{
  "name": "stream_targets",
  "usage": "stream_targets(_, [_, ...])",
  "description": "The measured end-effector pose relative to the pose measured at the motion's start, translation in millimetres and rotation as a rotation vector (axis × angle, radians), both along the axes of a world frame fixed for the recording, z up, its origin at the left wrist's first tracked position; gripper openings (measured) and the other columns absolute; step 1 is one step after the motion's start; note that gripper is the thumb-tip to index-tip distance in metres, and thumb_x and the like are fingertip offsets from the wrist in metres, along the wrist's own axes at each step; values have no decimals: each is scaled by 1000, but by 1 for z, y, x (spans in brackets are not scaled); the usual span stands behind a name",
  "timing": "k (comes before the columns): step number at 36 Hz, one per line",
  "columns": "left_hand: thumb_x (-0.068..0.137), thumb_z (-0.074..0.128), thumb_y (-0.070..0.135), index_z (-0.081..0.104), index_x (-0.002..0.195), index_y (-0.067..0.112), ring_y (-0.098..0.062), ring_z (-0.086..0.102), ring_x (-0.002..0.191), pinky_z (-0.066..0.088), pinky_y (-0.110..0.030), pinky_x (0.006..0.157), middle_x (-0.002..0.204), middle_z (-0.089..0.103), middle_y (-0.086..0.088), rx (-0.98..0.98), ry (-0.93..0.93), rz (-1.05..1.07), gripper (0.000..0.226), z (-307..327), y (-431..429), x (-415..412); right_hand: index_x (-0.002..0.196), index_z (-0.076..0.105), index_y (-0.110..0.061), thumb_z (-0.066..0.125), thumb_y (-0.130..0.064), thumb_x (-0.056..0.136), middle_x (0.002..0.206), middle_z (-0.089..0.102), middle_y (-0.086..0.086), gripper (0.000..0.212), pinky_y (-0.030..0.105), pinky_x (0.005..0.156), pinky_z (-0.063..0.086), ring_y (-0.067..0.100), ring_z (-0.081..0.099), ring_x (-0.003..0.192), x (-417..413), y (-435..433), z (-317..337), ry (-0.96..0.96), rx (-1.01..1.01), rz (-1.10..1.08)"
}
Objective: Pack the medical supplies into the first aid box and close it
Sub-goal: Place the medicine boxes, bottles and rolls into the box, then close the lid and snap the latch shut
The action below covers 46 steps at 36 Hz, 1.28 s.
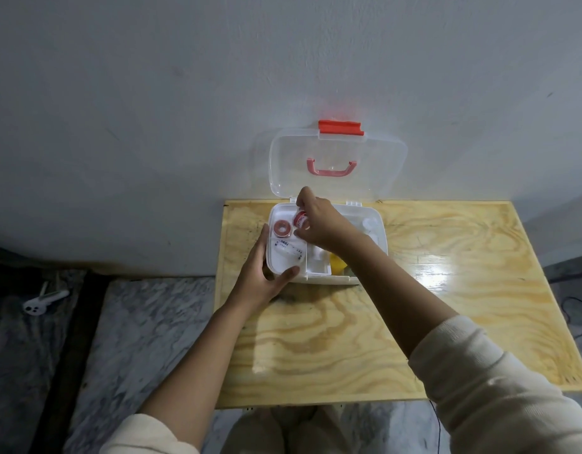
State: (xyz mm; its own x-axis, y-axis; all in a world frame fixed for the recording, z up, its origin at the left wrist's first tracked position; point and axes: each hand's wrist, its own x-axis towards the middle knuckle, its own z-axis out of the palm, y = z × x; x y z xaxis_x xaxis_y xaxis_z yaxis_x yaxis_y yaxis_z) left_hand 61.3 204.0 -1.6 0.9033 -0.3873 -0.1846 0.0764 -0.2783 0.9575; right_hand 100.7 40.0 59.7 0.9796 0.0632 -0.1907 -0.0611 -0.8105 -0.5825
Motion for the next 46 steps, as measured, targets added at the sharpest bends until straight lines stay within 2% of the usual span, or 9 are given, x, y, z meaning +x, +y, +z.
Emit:
stream_targets(5, [57,68,75,15,130,62,22,36,121,40,-23,105,122,28,58,6,12,-18,90,1,0,0,109,45,-2,63,-1,81,107,60,21,34,28,64,37,25,49,80,5,2,-4,-37,-109,28])
stream_targets(9, [60,70,70,16,137,52,17,35,125,39,-28,108,126,27,52,-4,16,-13,96,0,0,1,110,56,-2,62,-2,82,111,55,18,29,27,70,40,28,54,88,8,3,-11,-111,-165,42])
stream_targets(12, [72,75,50,17,137,50,20,38,122,40,-26,107,126,30,52,5,12,-19,88,-2,0,1,114,58,-2,63,-4,82,112,57,17,32,34,80,49,31,56,96,9,4,-18,-140,-197,35])
stream_targets(17, [72,73,40,16,139,45,30,37,114,40,-19,102,124,30,50,-6,28,-9,87,-3,0,1,101,57,-2,62,-4,80,95,63,18,22,39,67,47,30,52,86,10,6,-24,-169,-217,-5])
stream_targets(21, [73,74,39,14,150,31,29,33,116,38,-19,104,127,28,45,-12,35,-4,98,-2,-1,2,110,58,-3,64,-5,80,106,61,17,31,38,78,47,31,51,96,8,5,-28,-176,-215,7])
stream_targets(24, [70,73,41,15,145,39,30,34,113,38,-20,104,126,28,45,-15,32,-5,94,0,-1,1,120,55,-4,61,-5,83,119,57,16,37,36,87,46,30,50,107,2,4,-23,-199,-162,-17])
stream_targets(34, [70,73,54,22,145,47,13,35,131,38,-41,111,136,37,44,-9,4,-27,91,3,2,0,106,62,-2,59,-7,83,105,61,19,24,23,84,39,30,55,99,1,-38,54,-875,-53,-353])
stream_targets(40, [75,74,44,22,145,49,7,36,134,38,-44,112,143,37,34,-19,19,-27,87,3,2,-1,125,50,-10,49,-31,93,124,54,13,38,38,95,39,28,50,113,21,-58,62,-589,-154,-355])
stream_targets(46, [79,75,35,22,137,61,11,37,130,38,-41,111,134,38,44,-12,50,-14,83,0,2,-2,109,61,-7,52,-27,93,119,59,12,27,40,93,41,28,54,109,13,-56,61,-635,-73,-375])
